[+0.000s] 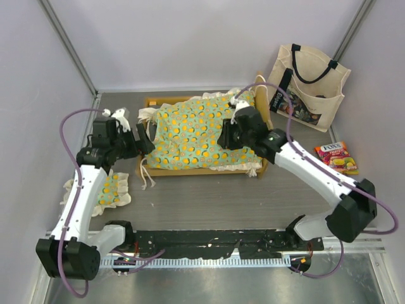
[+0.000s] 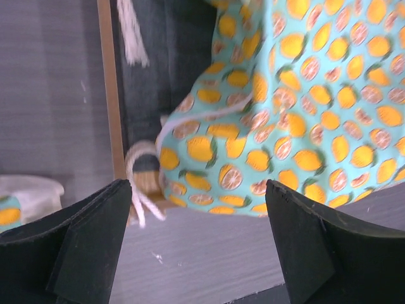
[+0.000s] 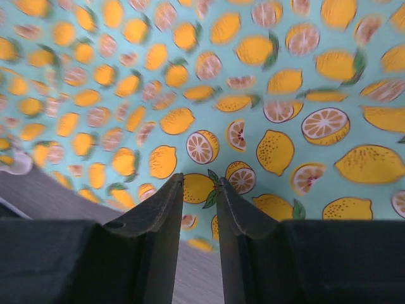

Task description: Set up the pet bed

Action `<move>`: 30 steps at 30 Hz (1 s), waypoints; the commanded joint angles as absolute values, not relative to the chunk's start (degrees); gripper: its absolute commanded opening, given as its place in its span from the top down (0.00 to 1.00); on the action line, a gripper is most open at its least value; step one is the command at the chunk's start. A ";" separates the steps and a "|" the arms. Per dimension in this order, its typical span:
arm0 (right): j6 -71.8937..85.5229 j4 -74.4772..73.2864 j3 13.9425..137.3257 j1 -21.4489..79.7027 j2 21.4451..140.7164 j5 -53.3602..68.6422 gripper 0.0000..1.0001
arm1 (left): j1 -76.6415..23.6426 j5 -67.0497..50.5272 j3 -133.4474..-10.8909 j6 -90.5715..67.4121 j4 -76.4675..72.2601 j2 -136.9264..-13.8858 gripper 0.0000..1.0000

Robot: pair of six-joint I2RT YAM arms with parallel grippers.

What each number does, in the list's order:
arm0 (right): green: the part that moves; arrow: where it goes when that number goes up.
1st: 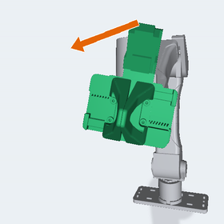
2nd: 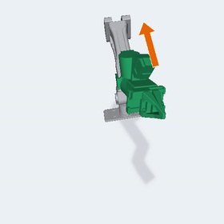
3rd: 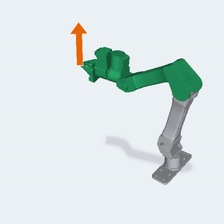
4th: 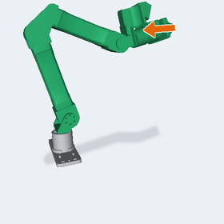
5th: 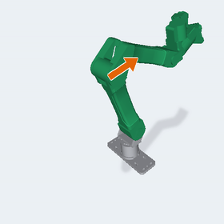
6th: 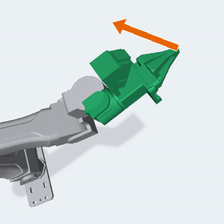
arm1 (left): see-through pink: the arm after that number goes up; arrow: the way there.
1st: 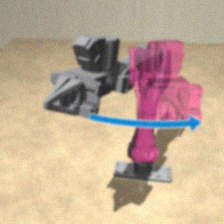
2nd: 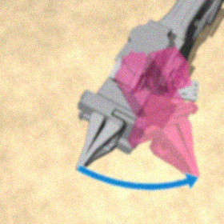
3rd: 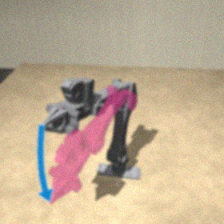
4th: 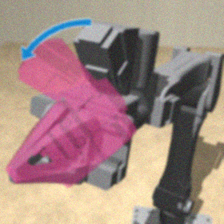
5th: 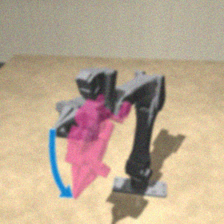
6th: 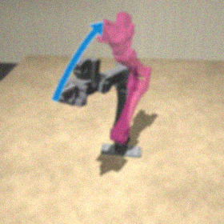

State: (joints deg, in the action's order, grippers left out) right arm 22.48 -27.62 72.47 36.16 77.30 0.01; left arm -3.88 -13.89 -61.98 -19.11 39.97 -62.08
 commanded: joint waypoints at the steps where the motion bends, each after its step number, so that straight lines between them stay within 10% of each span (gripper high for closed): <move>1: 27.51 -19.80 65.23 37.09 83.38 -3.51 0.68 | -3.78 -14.50 -54.51 -22.84 39.47 -57.23 0.10; 22: 29.88 -18.12 69.44 46.75 75.23 -5.09 0.46 | -3.43 1.93 -47.99 -29.79 36.32 -55.80 0.01; 30: 30.50 -16.79 68.64 51.32 78.84 -3.17 0.50 | -2.99 -2.89 -45.09 -34.19 28.39 -61.70 0.30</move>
State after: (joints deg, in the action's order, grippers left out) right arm 29.43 -19.29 68.47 49.93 77.47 -3.20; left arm -3.33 0.32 -46.19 -31.16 34.96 -60.73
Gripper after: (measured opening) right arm 0.510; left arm 0.782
